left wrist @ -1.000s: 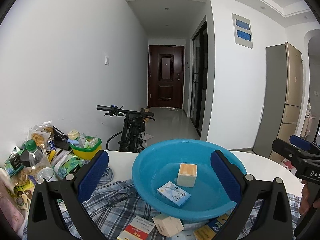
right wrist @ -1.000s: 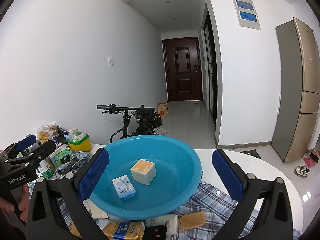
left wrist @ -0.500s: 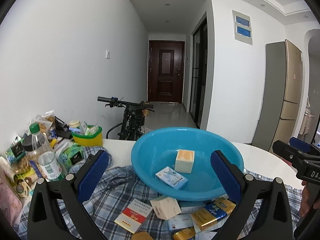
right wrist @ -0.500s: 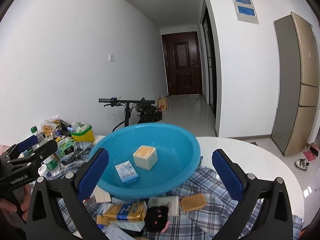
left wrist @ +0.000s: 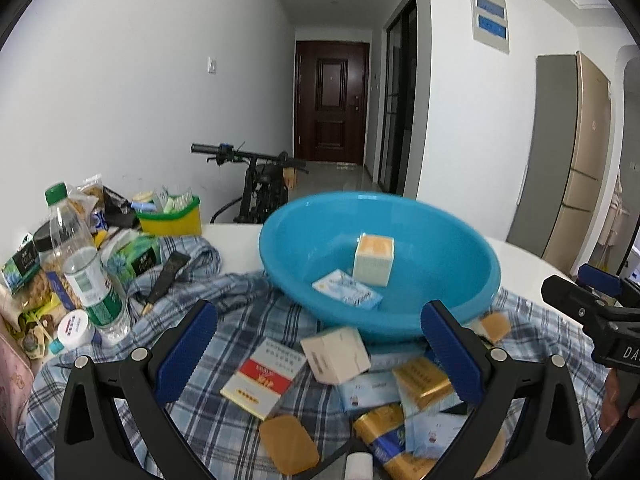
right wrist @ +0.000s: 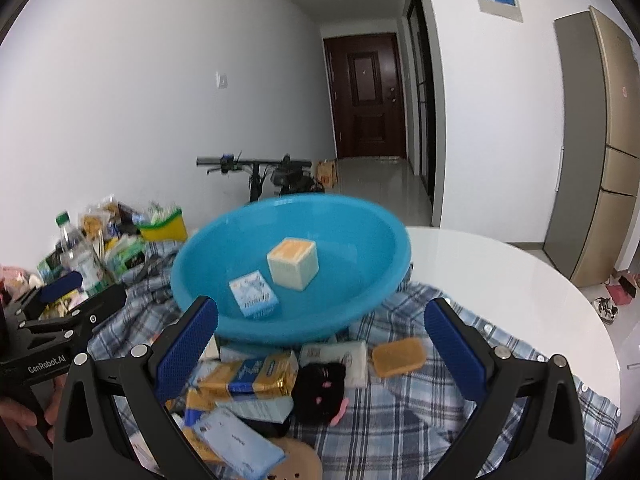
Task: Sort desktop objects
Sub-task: 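Move both tools back toward the remaining items on the shirt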
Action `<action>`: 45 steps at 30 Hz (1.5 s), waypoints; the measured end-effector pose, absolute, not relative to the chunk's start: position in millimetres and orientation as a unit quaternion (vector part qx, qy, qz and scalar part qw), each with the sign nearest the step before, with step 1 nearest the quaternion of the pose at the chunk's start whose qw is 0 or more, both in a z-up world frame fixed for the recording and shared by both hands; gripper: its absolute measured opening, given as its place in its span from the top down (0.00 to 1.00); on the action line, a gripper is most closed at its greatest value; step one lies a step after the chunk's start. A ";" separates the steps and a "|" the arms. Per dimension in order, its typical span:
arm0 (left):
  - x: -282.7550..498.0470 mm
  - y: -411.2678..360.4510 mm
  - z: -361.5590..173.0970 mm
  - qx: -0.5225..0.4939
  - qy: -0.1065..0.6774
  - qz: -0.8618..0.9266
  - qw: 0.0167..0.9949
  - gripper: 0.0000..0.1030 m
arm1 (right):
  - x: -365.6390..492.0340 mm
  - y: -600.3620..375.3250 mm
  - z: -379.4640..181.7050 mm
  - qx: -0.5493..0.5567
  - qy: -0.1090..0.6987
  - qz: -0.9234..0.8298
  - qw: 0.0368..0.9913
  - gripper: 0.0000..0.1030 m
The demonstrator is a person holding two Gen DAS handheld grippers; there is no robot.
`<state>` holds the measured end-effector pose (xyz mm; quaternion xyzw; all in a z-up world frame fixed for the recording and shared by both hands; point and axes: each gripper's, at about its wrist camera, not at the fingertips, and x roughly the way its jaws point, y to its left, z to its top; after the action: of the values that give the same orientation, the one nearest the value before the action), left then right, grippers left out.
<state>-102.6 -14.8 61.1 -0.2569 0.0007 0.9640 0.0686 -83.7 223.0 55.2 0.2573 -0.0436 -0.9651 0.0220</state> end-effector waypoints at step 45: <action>-130.1 20.4 -16.3 -0.386 0.045 0.915 0.111 0.00 | -107.0 210.5 -25.6 0.360 0.015 -0.933 -0.007 0.00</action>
<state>-130.1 20.4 -16.3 -0.3860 0.0453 0.9146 0.1114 -107.0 210.5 -25.6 0.3602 0.0146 -0.9327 -0.0069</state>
